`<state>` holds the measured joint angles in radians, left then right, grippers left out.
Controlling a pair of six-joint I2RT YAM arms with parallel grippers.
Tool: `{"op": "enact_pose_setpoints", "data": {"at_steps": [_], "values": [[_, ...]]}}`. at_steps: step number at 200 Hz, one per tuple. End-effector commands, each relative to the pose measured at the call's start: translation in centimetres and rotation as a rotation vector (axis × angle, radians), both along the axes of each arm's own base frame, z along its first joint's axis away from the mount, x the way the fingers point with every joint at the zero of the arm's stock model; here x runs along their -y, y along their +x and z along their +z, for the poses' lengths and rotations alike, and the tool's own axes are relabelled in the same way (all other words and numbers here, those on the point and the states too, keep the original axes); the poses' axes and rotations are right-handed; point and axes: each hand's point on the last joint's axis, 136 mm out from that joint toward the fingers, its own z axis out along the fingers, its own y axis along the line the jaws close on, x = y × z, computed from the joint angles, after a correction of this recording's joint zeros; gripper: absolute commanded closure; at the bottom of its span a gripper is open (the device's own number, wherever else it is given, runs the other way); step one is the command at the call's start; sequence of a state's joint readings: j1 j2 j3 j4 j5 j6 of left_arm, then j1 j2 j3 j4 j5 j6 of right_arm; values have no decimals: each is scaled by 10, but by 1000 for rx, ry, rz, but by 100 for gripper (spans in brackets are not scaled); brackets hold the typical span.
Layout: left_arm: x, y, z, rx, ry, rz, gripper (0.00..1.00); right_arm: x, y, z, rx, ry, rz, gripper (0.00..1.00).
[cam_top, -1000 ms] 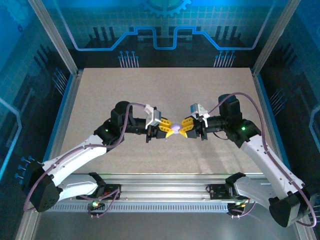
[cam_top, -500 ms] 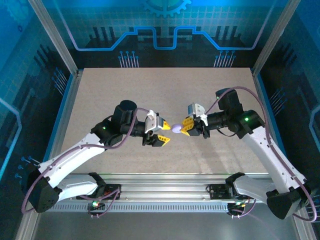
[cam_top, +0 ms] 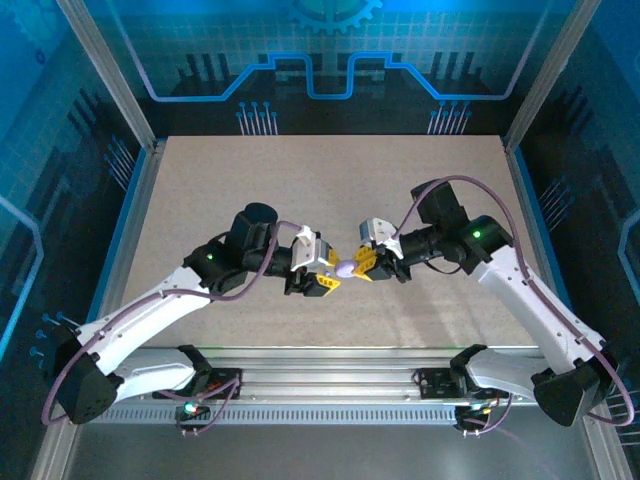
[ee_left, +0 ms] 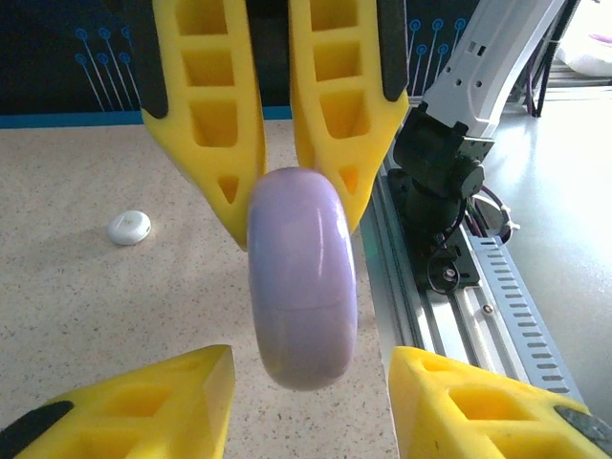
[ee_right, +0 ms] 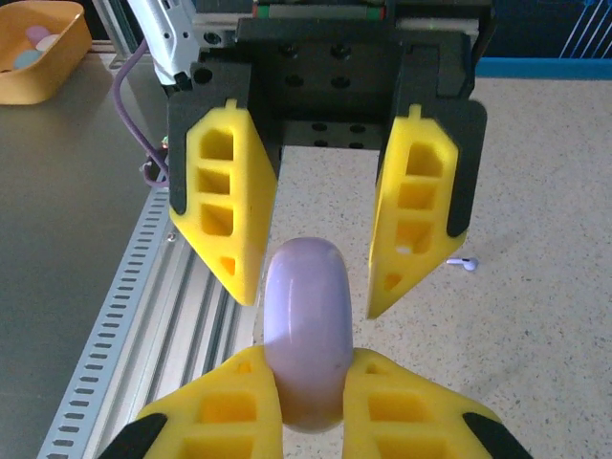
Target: Insert the wireless bluetooth earbuds into the charging case
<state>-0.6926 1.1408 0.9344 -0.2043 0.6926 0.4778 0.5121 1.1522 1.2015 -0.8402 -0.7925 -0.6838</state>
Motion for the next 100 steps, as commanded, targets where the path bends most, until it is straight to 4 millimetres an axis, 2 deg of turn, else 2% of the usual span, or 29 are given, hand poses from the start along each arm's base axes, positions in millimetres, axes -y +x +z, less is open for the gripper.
{"op": "enact_pose_setpoints", "data": {"at_steps": [1,65,100], "values": [[6,-2,13,32,-30,-26,55,-6,-2,2,-11,20,21,89],[9,-1,18,33,-57,-21,57,-11,-1,-2,-31,22,24,89],[9,-1,17,28,-56,-24,63,-12,-1,-2,-34,26,26,89]]}}
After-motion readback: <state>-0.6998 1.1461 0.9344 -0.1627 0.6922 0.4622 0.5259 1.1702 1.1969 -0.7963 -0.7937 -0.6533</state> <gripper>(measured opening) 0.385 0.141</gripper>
